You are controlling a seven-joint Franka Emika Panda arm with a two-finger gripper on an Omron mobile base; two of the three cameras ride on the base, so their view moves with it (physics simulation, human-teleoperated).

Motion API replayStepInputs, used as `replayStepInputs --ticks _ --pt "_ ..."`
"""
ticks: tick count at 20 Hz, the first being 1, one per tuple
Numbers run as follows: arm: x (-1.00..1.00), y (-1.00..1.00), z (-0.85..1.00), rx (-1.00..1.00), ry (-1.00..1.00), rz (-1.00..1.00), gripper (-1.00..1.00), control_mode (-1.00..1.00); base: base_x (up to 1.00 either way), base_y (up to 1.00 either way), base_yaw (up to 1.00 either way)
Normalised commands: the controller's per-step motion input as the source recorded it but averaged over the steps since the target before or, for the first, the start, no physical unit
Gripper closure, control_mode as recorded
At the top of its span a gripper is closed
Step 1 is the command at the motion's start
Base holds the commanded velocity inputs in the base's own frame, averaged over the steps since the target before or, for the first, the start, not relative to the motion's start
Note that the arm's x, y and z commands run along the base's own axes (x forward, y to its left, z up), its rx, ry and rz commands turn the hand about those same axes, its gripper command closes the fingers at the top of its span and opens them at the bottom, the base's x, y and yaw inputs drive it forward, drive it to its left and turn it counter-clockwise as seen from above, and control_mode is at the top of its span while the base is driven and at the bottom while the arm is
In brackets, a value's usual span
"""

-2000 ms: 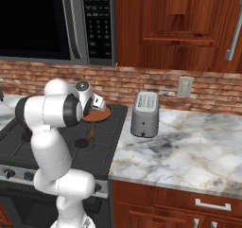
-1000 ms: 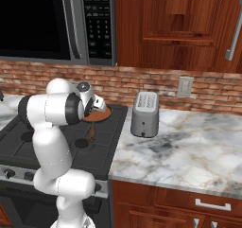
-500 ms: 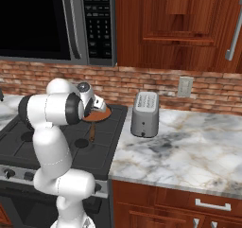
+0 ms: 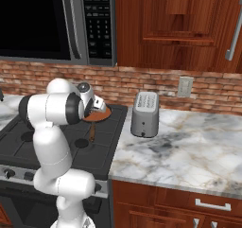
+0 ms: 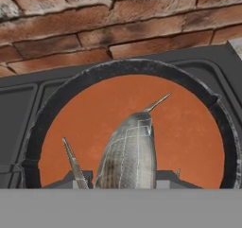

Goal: Retrieve the fish from the fridge and place it on the saucepan with marinade on the stove.

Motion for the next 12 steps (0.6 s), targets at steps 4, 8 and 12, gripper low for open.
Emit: replayStepInputs --ticks 4,8,12 --pt "0.00 0.01 -0.10 0.00 0.00 0.00 1.00 -1.00 0.00 0.00 0.00" --pt "0.00 0.00 -0.08 0.00 0.00 0.00 1.00 -1.00 0.00 0.00 0.00" --pt "0.00 0.02 -0.11 0.00 0.00 0.00 1.00 -1.00 0.00 0.00 0.00"
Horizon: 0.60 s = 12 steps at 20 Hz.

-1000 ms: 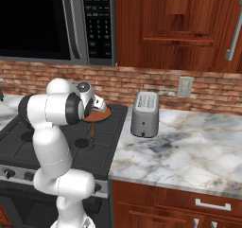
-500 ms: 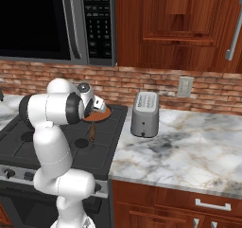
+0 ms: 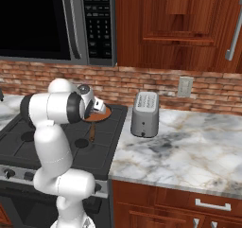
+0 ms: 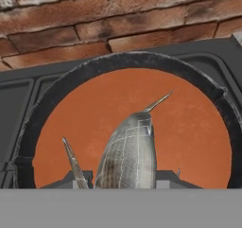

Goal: Retrieve the fish from the fridge and place it on the saucepan with marinade on the stove.

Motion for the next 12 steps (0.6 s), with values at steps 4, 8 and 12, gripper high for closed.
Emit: replayStepInputs --ticks 4,8,12 --pt "0.00 0.03 -0.09 0.00 0.00 0.00 1.00 -1.00 0.00 0.00 0.00" --pt "0.00 0.01 0.00 0.00 0.00 0.00 1.00 -1.00 0.00 0.00 0.00" --pt "0.00 0.00 0.00 0.00 0.00 0.00 1.00 -1.00 0.00 0.00 0.00"
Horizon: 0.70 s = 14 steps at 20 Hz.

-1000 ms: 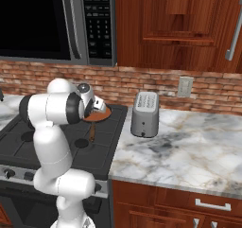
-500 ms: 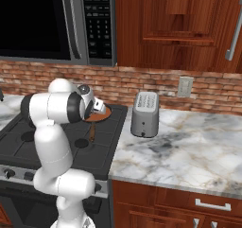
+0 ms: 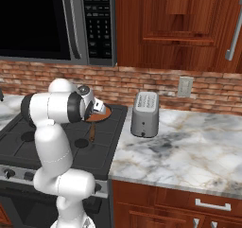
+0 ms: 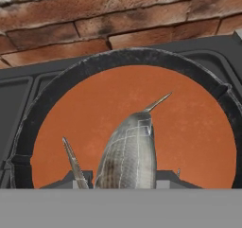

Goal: Retrieve the fish from the fridge and place it on the saucepan with marinade on the stove.

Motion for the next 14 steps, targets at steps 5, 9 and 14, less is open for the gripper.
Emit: replayStepInputs --ticks 5,9,14 --pt "0.00 0.00 0.00 0.00 0.00 0.00 -1.00 -1.00 0.00 0.00 0.00" --pt "0.01 0.00 0.00 0.00 0.00 0.00 -1.00 -1.00 0.00 0.00 0.00" --pt "0.00 0.00 0.00 0.00 0.00 0.00 -1.00 -1.00 0.00 0.00 0.00"
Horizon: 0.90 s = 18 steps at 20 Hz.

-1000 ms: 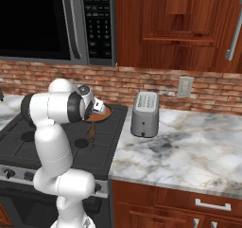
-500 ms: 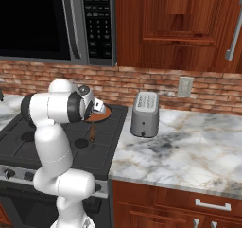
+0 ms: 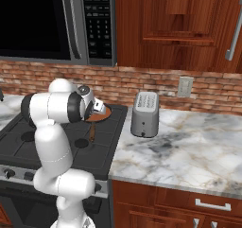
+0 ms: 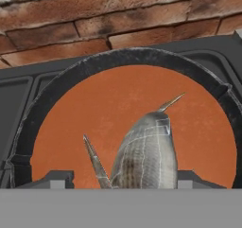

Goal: Retrieve the fish from the fridge and place it on the saucepan with marinade on the stove.

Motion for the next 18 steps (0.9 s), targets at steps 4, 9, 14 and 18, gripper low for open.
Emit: replayStepInputs --ticks 4,9,14,18 --pt "0.00 0.00 0.00 0.00 0.00 0.00 -1.00 -1.00 0.00 0.00 0.00" --pt "0.00 0.00 0.00 0.00 0.00 0.00 -1.00 -1.00 0.00 0.00 0.00" --pt "0.00 0.05 0.01 0.00 0.00 0.00 -1.00 -1.00 0.00 0.00 0.00" --pt "0.00 0.07 0.09 0.00 0.00 0.00 -1.00 -1.00 0.00 0.00 0.00"
